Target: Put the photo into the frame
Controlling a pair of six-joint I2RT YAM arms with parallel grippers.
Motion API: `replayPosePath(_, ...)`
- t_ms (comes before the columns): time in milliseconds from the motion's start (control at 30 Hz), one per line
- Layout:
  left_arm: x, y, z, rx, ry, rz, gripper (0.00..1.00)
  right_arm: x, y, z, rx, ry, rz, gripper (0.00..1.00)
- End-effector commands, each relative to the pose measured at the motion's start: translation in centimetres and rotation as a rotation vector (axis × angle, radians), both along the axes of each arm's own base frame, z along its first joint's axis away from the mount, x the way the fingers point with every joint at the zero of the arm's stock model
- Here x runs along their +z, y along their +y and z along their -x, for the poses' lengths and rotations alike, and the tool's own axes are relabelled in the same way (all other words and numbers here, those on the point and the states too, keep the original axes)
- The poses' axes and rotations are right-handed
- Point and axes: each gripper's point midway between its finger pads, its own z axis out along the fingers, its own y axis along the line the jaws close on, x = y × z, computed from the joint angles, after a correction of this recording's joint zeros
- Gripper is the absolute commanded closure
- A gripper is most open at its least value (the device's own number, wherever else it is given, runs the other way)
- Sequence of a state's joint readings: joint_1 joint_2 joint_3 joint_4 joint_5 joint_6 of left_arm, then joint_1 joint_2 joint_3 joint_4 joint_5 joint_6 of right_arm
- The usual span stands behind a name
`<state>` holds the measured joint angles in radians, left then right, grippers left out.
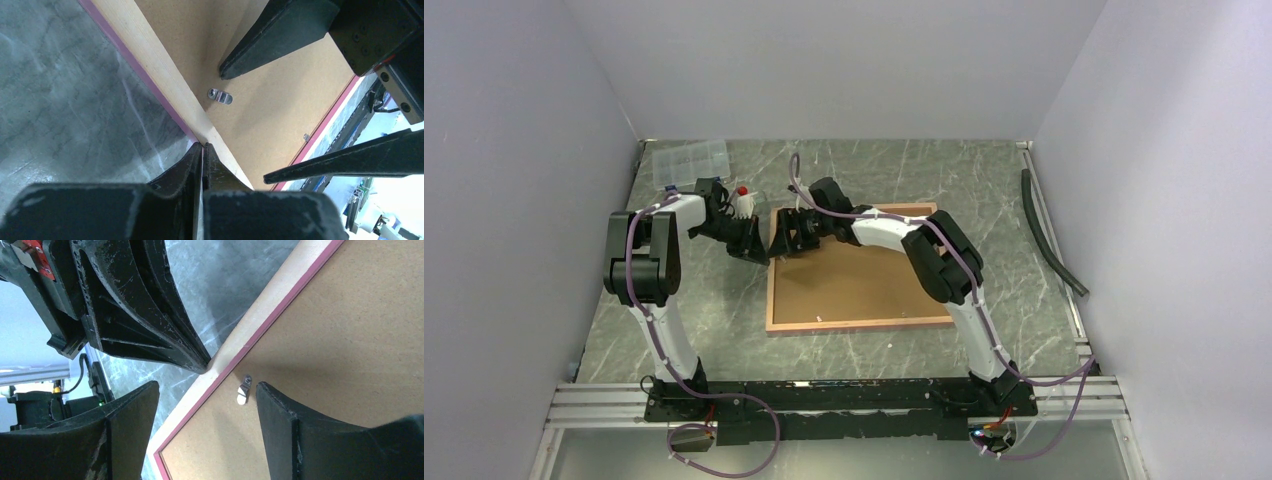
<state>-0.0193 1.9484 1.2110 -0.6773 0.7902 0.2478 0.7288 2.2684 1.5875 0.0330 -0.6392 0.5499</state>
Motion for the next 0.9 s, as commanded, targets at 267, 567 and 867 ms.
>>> replayPosePath(267,-2.8,0.7,1.2,-0.002,0.077,-0.085,0.93,-1.3,1.0,1.5,0.027,0.021,0.007,0.3)
replayPosePath(567,-2.7,0.8,1.2,0.001,0.071,-0.09,0.94,-0.9,-0.1,2.1,0.016,0.011,0.029,0.3)
replayPosePath(867,-2.4,0.9,1.0,0.007,0.058,-0.094,0.94,-1.0,-1.6,2.4,-0.007,-0.012,0.064,0.3)
